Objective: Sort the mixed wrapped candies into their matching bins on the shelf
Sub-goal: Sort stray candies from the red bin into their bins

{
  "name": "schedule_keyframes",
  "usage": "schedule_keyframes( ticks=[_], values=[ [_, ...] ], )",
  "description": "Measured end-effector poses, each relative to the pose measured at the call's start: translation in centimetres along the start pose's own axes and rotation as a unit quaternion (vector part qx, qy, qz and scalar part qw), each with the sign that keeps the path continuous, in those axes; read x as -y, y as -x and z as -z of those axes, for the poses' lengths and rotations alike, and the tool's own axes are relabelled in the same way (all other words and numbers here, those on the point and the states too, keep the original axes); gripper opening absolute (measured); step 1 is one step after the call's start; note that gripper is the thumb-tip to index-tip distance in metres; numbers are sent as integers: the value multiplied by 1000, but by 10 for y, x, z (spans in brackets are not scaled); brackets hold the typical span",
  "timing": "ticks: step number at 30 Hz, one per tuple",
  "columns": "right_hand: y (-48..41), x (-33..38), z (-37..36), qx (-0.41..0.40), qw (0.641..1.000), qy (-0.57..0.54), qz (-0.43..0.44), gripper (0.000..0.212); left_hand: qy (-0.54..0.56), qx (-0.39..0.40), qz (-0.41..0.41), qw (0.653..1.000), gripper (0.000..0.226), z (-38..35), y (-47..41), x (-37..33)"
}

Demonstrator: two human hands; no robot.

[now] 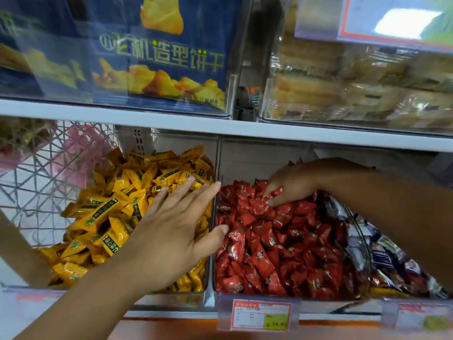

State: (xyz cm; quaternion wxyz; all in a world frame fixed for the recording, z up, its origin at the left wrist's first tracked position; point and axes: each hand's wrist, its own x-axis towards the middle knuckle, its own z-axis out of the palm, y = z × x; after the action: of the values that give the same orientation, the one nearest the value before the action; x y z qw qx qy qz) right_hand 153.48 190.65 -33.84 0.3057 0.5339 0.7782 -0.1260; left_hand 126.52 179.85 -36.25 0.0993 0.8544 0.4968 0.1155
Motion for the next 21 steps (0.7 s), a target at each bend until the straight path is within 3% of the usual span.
schedule_keyframes(
  ticks=[3,7,12,18,21],
  values=[
    [13,4,5,-20,999,-41,-4,48,7,6,-1,1000,73,1,0,-1],
    [-3,41,8,-125,974,-178,68,44,8,24,-6,1000,78,1,-1,-1],
    [-34,68,-13,-58,997,-15,45,55,10,37,-8,999,79,3,-1,0],
    [2,40,6,-91,986,-126,54,55,9,45,-3,999,71,2,-1,-1],
    [26,42,8,-69,975,-191,88,58,14,43,-4,999,72,2,-2,-2]
  ],
)
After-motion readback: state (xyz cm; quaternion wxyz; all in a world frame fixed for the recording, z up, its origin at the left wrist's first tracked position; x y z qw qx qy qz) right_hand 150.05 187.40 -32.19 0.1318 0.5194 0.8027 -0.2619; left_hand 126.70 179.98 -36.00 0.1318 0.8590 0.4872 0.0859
